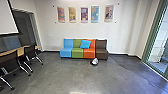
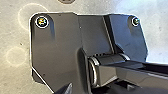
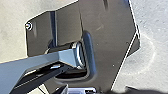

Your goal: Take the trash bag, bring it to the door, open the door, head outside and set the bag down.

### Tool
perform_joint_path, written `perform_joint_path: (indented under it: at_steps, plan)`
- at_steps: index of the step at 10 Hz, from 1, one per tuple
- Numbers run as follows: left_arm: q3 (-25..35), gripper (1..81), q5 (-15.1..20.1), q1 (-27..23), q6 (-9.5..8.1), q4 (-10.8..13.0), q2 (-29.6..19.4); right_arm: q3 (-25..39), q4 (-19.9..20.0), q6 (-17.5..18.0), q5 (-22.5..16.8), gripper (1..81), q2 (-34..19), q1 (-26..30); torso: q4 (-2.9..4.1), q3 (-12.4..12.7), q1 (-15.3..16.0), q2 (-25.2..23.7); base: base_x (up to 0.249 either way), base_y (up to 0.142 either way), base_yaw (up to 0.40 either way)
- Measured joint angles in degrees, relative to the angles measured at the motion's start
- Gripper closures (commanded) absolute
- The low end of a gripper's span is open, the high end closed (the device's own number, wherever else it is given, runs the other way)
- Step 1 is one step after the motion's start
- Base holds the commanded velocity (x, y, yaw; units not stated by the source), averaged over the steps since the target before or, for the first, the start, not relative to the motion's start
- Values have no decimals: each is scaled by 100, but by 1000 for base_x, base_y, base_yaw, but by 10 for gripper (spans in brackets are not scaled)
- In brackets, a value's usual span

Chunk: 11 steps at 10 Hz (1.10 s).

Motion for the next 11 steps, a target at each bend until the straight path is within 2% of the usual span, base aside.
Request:
perform_joint_path:
  at_steps: [11]
  plan:
    - [1, 10, 0, 0, 0, -2, 2, -72, -2, -2, 2, 10, 16, 1, 0, 0, 0, 0, 193, 0, 0]
